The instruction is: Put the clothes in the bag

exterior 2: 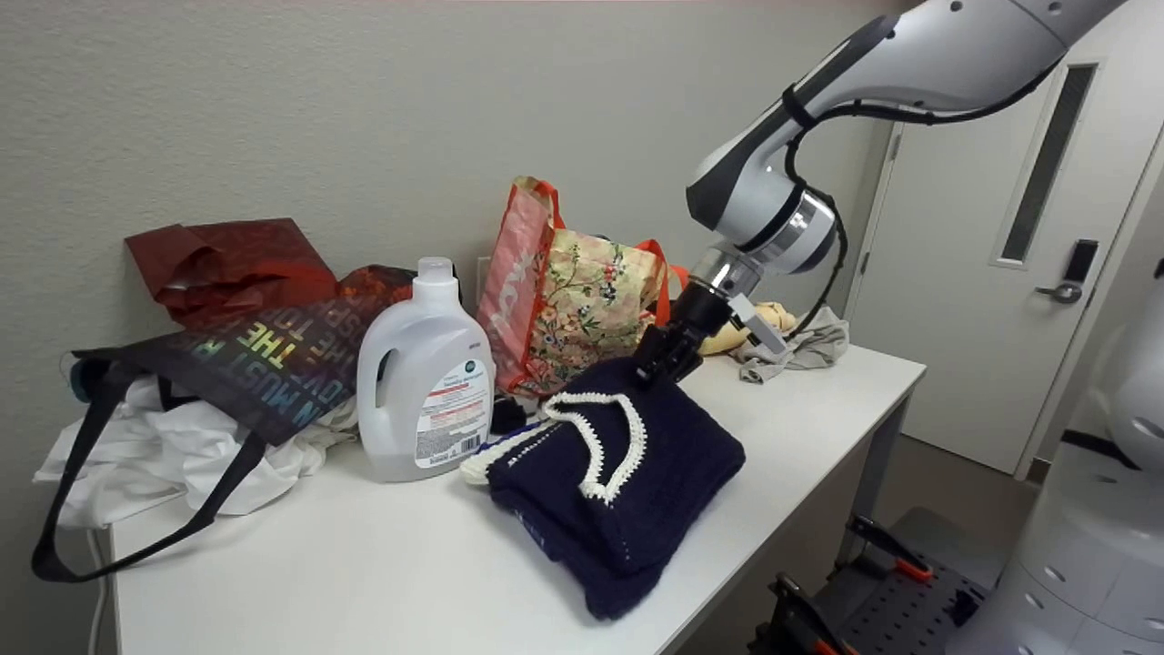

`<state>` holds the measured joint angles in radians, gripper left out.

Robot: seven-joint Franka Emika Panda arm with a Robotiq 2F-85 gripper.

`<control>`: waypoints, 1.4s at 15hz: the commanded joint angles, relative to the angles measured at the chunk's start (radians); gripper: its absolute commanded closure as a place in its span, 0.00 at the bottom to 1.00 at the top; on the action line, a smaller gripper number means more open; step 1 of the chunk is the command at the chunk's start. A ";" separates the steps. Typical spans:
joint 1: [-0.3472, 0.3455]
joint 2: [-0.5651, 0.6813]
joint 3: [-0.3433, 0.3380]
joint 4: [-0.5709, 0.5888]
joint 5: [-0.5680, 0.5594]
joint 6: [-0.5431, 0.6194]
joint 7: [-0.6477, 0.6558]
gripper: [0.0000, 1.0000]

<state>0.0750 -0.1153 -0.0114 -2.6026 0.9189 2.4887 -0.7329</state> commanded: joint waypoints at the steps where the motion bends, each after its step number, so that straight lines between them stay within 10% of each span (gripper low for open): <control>1: 0.009 -0.152 0.029 0.032 -0.103 -0.114 0.085 0.91; 10: 0.094 -0.341 0.012 0.252 -0.132 -0.274 0.056 0.92; 21: 0.074 -0.171 -0.043 0.692 0.072 -0.094 0.111 0.91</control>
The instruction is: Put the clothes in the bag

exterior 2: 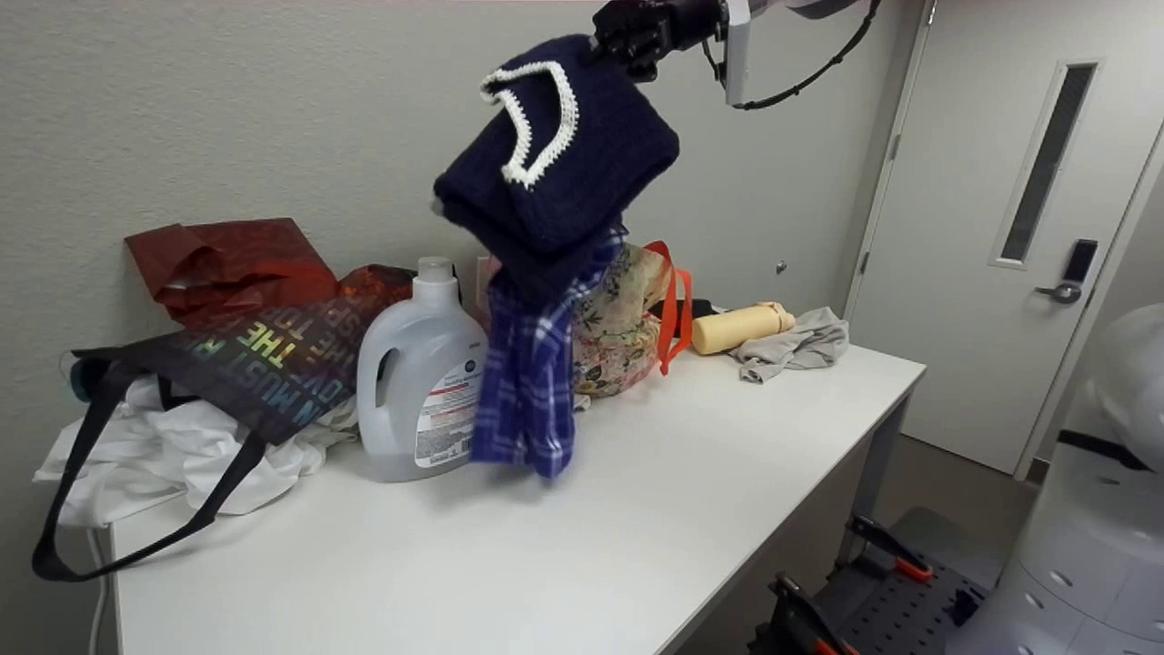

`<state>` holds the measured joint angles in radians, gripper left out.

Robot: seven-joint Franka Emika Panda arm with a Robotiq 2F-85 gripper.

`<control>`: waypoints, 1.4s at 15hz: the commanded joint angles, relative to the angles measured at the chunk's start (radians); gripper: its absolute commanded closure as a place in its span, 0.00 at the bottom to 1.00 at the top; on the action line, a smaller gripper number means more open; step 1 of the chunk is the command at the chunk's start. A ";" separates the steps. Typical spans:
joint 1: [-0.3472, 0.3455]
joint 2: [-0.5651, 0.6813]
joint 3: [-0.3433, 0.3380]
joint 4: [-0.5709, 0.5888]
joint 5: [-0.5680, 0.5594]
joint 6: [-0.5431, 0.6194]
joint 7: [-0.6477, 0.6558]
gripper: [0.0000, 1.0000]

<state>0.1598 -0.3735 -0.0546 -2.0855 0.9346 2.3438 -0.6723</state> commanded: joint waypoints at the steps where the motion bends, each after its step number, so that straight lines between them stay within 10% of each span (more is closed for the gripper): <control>1: -0.006 0.119 -0.006 0.237 0.058 0.075 0.076 0.91; 10: -0.073 0.343 0.018 0.724 -0.070 0.293 0.383 0.92; 18: -0.140 0.497 0.011 1.101 -0.538 0.401 0.759 0.92; 21: -0.116 0.490 -0.019 1.077 -0.663 0.382 0.806 0.92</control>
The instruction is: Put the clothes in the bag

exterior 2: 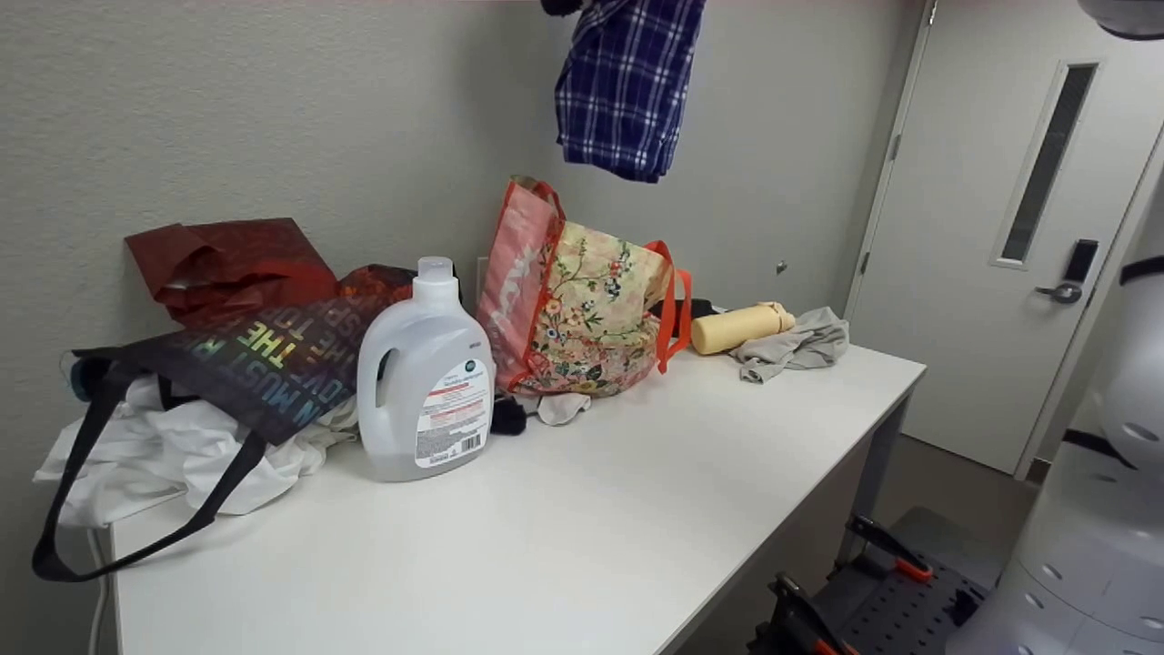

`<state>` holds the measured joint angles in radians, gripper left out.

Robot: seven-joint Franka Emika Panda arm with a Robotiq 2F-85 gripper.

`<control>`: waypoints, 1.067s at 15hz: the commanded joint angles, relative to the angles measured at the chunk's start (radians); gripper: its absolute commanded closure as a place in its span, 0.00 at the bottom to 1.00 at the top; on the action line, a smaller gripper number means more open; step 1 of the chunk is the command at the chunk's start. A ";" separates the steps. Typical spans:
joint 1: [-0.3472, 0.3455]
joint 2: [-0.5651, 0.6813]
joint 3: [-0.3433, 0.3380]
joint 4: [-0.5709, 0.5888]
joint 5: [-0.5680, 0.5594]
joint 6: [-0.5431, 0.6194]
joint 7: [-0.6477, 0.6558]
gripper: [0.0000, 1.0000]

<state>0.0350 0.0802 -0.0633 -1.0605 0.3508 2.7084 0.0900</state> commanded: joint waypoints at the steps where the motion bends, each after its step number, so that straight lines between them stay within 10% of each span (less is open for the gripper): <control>1: 0.013 0.035 -0.009 0.027 -0.105 0.017 0.045 0.92; 16: 0.037 -0.059 -0.056 -0.524 -0.219 0.037 0.120 0.92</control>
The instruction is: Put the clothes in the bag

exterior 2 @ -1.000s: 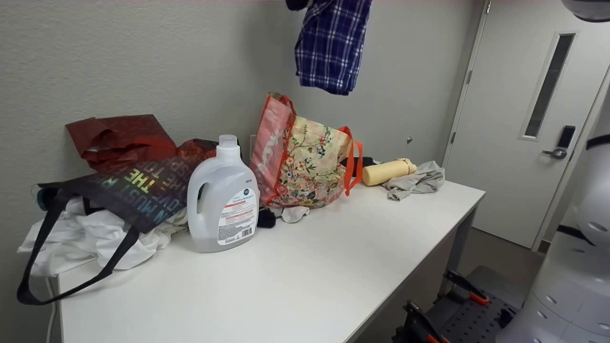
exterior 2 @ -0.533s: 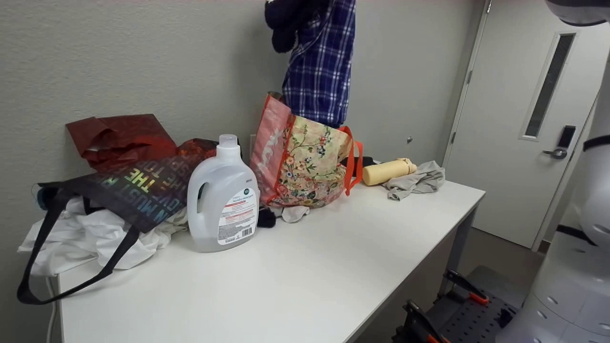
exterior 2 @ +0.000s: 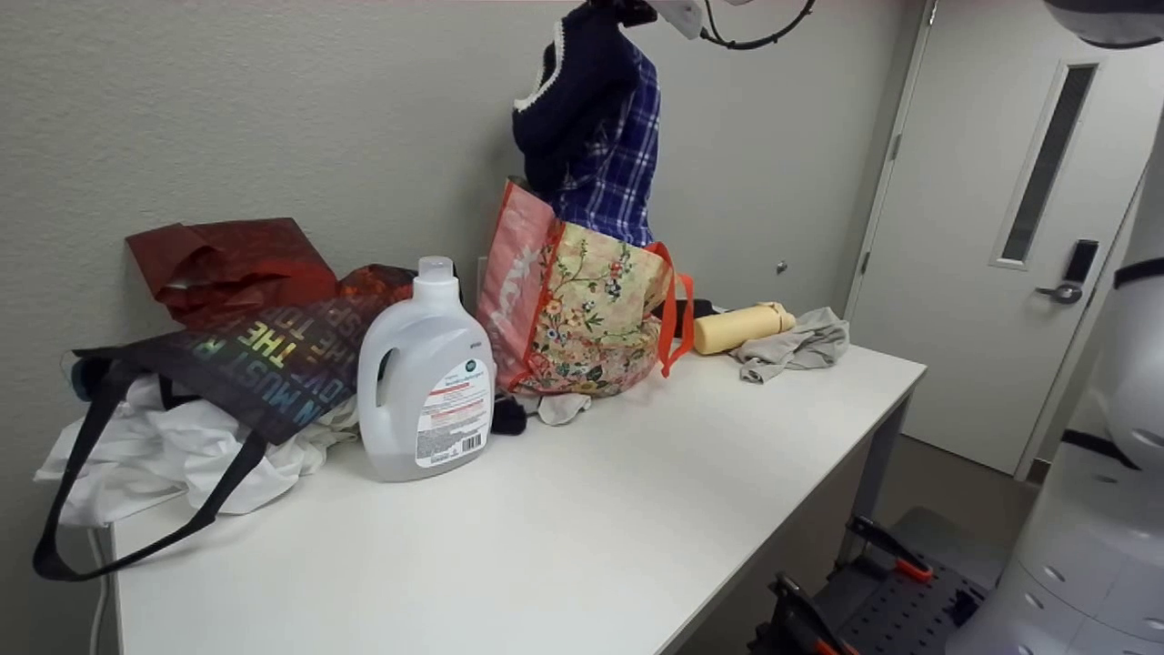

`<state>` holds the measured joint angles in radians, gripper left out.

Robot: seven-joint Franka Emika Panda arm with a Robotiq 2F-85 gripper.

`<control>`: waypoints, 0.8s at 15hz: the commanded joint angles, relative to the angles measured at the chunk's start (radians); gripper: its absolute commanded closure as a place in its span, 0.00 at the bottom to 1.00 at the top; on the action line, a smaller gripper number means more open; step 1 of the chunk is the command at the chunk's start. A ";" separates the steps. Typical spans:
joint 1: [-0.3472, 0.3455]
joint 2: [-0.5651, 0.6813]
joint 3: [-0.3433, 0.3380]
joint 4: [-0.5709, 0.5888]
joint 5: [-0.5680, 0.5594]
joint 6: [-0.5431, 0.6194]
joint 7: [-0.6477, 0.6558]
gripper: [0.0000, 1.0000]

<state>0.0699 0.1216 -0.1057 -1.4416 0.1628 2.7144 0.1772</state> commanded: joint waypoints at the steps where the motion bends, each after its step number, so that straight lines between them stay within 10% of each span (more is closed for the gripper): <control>1: 0.006 -0.129 -0.019 -0.191 -0.041 0.031 0.031 0.92; 12: -0.053 -0.394 0.084 -0.608 -0.193 -0.014 0.025 0.92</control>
<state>0.0563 -0.1960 -0.0680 -1.9472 -0.0032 2.7122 0.1845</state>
